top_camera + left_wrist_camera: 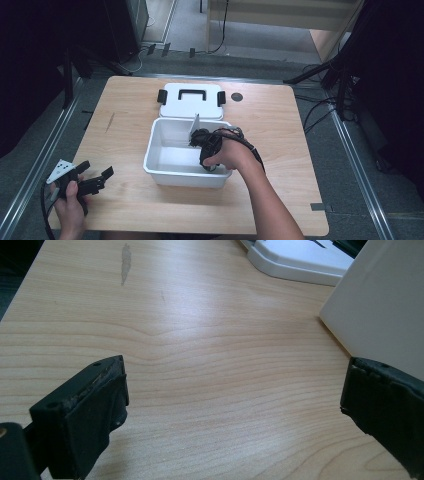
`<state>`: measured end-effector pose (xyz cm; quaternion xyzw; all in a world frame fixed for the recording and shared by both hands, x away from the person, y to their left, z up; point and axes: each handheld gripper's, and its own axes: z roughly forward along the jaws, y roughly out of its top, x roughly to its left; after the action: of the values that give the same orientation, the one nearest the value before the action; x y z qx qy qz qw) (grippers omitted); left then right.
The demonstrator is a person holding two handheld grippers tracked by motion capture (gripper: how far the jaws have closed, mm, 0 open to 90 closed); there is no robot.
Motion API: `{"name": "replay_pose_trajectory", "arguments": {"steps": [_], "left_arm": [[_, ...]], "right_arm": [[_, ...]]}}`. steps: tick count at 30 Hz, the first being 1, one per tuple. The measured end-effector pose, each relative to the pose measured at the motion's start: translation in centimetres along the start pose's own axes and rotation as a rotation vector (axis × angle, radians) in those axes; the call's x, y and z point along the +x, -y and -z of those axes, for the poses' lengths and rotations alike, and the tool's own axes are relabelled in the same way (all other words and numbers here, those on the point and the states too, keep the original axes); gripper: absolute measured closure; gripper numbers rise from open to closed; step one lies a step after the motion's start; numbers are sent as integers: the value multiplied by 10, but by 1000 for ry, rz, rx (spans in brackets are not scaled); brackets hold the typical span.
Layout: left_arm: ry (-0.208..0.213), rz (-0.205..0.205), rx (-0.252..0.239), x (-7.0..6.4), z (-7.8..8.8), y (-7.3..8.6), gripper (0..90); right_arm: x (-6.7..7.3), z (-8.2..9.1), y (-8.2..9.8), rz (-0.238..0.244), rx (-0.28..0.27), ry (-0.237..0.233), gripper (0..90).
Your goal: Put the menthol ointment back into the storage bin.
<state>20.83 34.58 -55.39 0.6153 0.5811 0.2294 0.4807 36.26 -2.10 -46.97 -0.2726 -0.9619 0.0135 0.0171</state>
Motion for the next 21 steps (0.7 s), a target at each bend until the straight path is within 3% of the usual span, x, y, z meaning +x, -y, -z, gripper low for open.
{"name": "replay_pose_trajectory", "arguments": {"steps": [8, 21], "left_arm": [[1, 1, 0, 0, 0, 0, 0], [1, 1, 0, 0, 0, 0, 0]], "right_arm": [[0, -3, 0, 18, 43, 31, 514], [2, -2, 0, 34, 33, 43, 508]]}}
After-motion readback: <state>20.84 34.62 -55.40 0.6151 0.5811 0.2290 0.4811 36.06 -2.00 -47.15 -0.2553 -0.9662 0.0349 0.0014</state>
